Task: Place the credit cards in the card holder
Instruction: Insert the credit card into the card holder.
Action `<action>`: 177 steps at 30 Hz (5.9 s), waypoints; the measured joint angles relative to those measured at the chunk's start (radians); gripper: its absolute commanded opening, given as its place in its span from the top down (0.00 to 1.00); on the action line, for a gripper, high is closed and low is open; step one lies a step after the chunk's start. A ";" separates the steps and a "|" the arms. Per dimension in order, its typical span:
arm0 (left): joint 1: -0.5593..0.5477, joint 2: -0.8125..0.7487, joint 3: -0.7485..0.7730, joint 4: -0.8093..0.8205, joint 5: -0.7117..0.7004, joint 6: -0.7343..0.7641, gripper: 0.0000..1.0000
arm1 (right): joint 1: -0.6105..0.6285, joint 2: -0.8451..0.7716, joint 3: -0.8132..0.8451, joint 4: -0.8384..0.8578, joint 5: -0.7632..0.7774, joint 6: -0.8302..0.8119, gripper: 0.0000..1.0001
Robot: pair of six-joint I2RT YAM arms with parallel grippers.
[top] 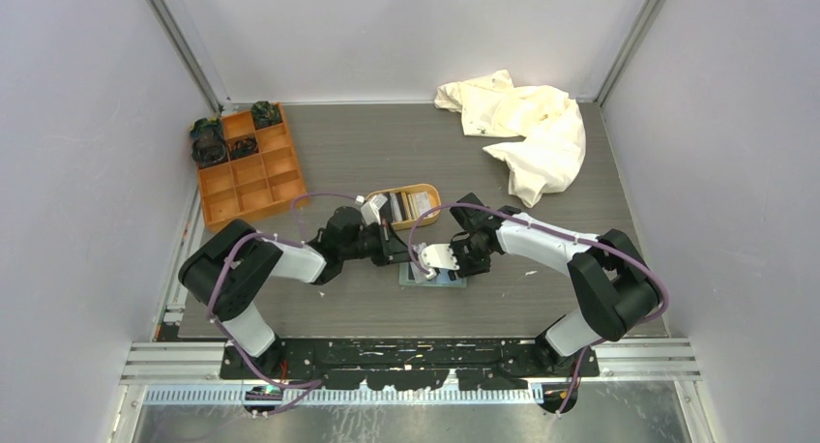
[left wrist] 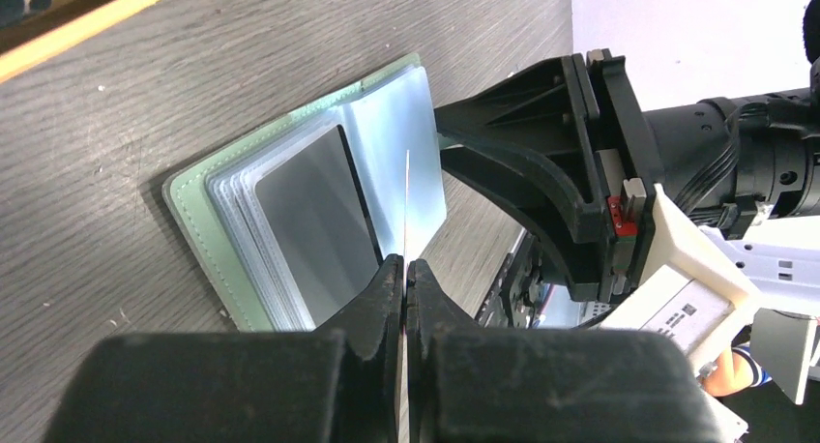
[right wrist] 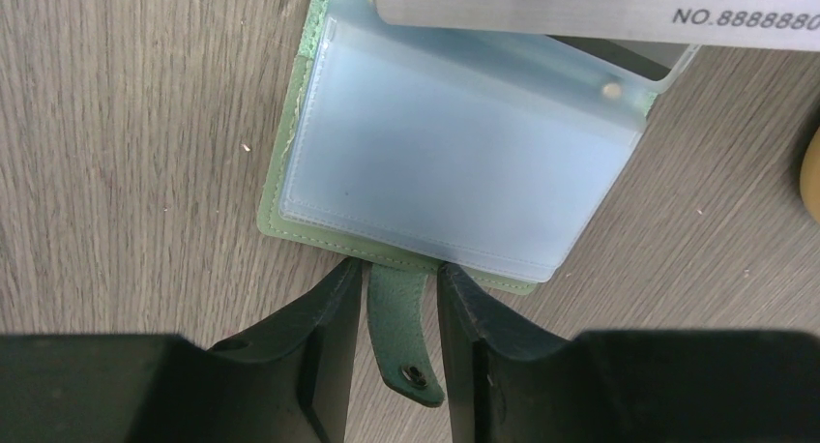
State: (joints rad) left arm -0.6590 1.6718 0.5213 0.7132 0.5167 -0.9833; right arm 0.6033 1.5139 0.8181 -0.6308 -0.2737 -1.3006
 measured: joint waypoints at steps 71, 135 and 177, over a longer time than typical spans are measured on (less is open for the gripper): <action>-0.047 0.147 0.152 -0.147 -0.027 -0.030 1.00 | 0.000 0.000 0.000 0.001 0.002 0.013 0.60; -0.051 0.249 0.386 -0.438 0.060 0.024 0.83 | 0.007 -0.065 -0.005 0.055 0.056 0.074 0.31; -0.053 0.248 0.393 -0.446 0.055 0.031 0.79 | 0.265 -0.019 0.029 0.227 -0.011 0.343 0.87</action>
State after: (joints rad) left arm -0.7116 1.9194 0.9142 0.2668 0.5716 -0.9520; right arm 0.8684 1.4948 0.8474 -0.4038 -0.2848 -0.9573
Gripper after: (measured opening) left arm 0.203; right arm 0.137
